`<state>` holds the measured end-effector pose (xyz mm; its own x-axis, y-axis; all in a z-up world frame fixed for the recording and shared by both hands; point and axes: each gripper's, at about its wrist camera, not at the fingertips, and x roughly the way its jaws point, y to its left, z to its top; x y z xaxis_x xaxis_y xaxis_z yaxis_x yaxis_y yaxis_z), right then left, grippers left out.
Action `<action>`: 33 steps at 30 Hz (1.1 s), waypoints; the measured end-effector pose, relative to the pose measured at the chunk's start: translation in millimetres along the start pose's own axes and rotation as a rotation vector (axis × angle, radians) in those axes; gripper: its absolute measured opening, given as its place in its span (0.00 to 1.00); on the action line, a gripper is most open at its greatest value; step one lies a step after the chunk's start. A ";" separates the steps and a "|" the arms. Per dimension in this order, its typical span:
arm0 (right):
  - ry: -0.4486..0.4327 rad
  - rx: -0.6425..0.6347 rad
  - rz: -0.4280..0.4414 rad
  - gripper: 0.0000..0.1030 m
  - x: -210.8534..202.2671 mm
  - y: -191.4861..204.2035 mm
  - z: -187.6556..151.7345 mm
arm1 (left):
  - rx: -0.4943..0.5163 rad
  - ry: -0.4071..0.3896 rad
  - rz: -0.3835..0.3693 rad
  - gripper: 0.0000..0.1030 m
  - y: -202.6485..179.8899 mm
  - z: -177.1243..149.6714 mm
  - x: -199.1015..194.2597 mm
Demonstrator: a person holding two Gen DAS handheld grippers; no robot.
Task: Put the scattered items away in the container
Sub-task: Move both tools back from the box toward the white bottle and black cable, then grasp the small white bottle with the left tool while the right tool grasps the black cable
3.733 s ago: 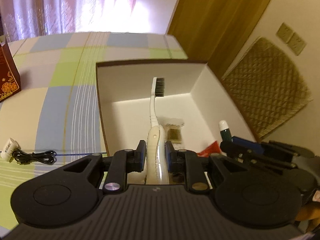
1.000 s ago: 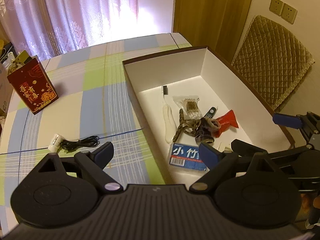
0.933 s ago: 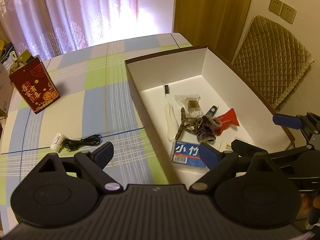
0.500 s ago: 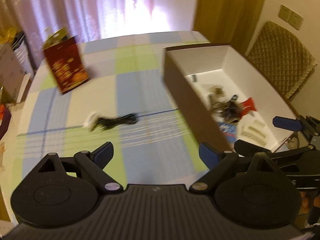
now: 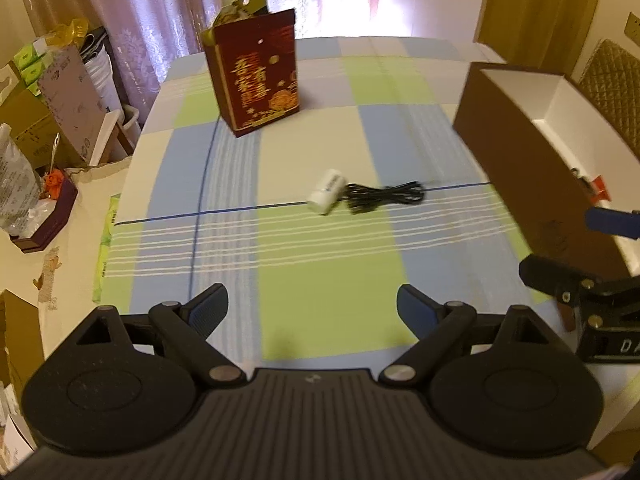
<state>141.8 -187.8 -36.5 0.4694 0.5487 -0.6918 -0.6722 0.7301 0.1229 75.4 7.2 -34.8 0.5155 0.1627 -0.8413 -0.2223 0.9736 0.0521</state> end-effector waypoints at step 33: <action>0.229 -0.550 0.100 0.34 187.0 15.1 38.7 | 0.119 0.107 -0.094 0.56 28.5 61.6 143.5</action>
<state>241.5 -58.3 -136.4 0.2948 0.4573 -0.8390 -0.9328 0.3280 -0.1489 194.0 68.2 -120.9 0.4371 0.0584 -0.8975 -0.0744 0.9968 0.0287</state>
